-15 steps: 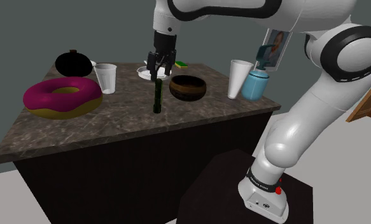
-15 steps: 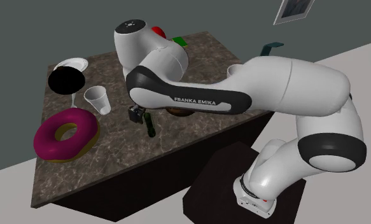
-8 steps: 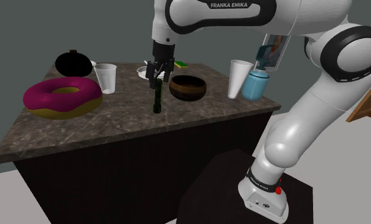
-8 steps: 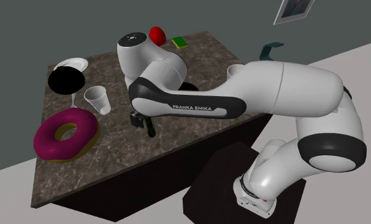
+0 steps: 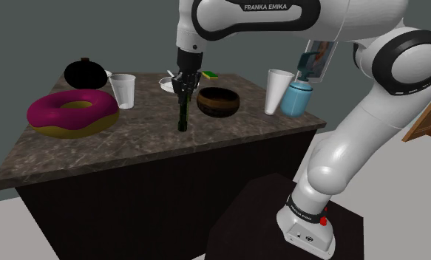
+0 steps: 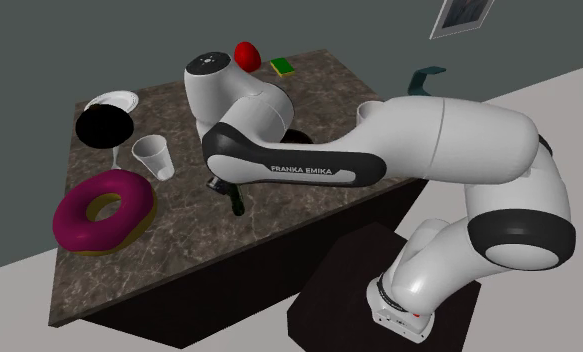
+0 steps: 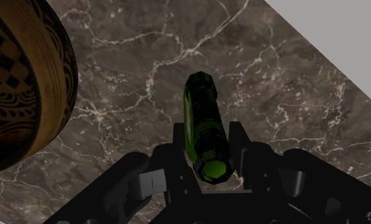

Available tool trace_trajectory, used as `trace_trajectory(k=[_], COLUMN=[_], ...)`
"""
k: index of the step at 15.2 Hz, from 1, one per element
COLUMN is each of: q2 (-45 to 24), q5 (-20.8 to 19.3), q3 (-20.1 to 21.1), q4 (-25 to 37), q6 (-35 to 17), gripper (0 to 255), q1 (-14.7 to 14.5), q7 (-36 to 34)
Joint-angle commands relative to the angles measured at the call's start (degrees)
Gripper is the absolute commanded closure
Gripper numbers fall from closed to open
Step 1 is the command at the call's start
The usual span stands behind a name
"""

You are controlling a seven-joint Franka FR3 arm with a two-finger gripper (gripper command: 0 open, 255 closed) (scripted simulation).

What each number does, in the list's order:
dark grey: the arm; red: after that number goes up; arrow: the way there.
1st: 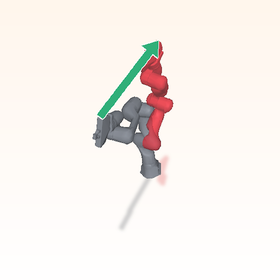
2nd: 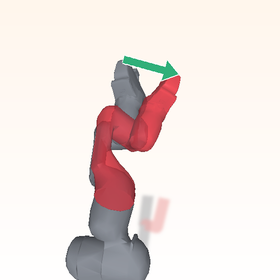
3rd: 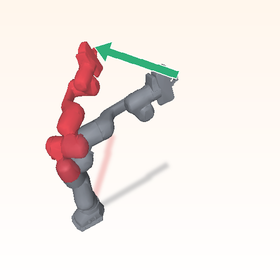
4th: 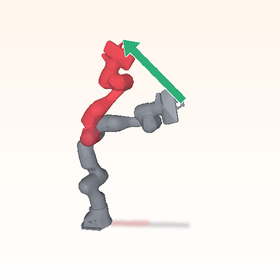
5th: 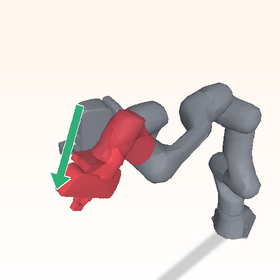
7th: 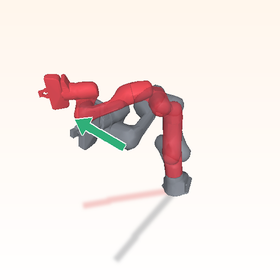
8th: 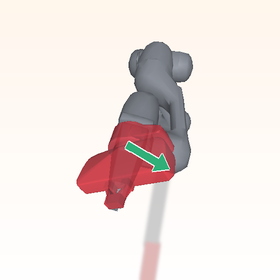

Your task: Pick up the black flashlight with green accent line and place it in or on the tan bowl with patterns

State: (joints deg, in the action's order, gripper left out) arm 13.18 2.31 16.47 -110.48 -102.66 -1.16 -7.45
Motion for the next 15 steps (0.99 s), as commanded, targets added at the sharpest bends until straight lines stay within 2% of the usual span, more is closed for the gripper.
trace_trajectory(k=[1, 8, 15], q2=[0.0, 0.0, -0.8], q5=[0.0, 0.0, -0.3], q3=[0.0, 0.0, -0.1], q4=[0.0, 0.0, 6.2], q6=[0.0, 0.0, 5.4], gripper=[255, 255, 255], q1=[0.0, 0.0, 0.1], q7=[0.0, 0.0, -0.1])
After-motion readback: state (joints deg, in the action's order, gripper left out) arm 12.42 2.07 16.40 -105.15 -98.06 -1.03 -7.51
